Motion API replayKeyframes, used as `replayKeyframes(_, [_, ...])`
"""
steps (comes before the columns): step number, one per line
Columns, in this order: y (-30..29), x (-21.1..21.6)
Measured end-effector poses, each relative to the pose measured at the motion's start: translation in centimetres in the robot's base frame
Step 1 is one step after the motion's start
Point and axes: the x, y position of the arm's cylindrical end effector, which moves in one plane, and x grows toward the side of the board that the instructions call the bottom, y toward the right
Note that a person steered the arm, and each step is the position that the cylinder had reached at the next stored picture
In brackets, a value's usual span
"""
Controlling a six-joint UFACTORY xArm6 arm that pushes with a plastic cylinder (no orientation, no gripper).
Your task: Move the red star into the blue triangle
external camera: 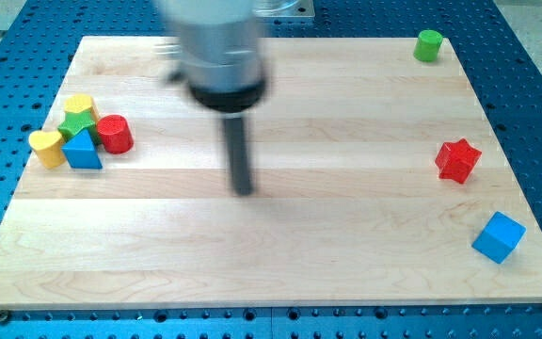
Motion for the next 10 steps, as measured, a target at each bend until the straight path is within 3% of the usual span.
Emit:
replayKeyframes(1, [11.8,-5.8])
replayKeyframes(2, [26.3,-6.8])
replayKeyframes(3, [32.1,-2.6])
replayKeyframes(4, [24.1,-0.6])
replayKeyframes(5, [10.7,-5.1])
replayKeyframes(6, [-3.5,-6.8])
replayKeyframes(7, [6.1,-6.6])
replayKeyframes(8, [11.0,-1.1])
replayKeyframes(9, [3.3,-0.9])
replayKeyframes(10, [-1.3,-7.2])
